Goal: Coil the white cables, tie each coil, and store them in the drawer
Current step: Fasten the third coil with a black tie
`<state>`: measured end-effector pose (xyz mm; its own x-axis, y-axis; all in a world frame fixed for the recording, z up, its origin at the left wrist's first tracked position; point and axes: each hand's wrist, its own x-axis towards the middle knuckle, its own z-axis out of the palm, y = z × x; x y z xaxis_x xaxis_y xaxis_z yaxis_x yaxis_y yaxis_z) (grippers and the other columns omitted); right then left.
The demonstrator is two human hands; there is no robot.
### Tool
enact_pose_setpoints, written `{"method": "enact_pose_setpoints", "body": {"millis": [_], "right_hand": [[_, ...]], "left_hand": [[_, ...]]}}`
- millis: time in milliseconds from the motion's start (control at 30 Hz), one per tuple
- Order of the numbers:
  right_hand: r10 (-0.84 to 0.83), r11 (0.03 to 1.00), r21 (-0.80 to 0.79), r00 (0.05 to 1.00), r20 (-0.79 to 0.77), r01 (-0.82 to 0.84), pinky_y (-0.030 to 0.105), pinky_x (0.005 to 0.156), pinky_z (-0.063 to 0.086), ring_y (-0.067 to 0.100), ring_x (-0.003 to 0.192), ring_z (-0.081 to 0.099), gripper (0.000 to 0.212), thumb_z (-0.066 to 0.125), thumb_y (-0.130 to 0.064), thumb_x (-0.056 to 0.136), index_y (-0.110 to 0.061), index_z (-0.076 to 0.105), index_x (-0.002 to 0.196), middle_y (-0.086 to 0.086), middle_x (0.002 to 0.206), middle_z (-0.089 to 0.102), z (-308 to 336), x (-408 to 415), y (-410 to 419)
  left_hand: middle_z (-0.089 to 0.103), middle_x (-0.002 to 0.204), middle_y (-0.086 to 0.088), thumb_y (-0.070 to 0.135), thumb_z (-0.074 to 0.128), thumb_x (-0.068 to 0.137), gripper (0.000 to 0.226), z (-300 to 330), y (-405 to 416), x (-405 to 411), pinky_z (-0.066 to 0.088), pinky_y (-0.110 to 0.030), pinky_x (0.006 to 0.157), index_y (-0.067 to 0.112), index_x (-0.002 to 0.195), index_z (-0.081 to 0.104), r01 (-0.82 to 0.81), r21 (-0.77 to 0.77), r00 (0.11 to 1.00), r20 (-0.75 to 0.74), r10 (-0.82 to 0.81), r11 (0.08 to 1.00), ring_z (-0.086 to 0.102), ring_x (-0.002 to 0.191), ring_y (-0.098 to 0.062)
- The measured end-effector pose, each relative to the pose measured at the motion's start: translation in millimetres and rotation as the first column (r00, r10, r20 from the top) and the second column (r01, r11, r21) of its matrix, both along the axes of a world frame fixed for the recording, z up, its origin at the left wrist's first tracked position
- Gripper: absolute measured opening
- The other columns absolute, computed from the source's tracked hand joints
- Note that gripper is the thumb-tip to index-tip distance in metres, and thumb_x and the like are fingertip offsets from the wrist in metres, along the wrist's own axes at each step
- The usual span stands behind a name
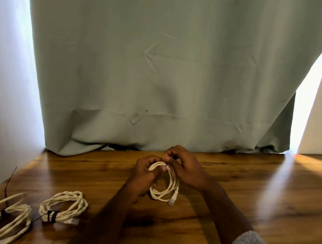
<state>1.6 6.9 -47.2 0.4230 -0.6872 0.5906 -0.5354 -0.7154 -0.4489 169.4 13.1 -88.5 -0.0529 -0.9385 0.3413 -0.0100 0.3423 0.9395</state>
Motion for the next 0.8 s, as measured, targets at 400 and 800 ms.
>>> {"method": "enact_pose_setpoints", "body": {"millis": [400,800], "right_hand": [[0.063,0.986,0.136,0.977,0.202,-0.092,0.022,0.080,0.057,0.010,0.088,0.072,0.022,0.071,-0.005,0.091,-0.018,0.075,0.108,-0.006,0.094,0.076,7,-23,2],[0.081,0.992,0.094,0.996,0.022,-0.082,0.026,0.077,0.058,0.008,0.083,0.071,0.009,0.077,-0.011,0.087,-0.018,0.078,0.092,-0.006,0.087,0.076,11,-20,2]], "left_hand": [[0.069,0.077,-0.012,-0.001,0.061,0.093,0.009,5,6,9,0.039,-0.022,0.038,0.000,0.099,0.067,0.202,0.091,0.971,-0.151,-0.187,0.975,0.045,0.039,-0.009],[0.067,0.079,-0.015,0.001,0.062,0.093,0.015,3,4,11,0.039,-0.021,0.040,-0.007,0.105,0.065,0.253,0.129,0.960,-0.158,-0.232,0.959,0.040,0.039,-0.008]]}}
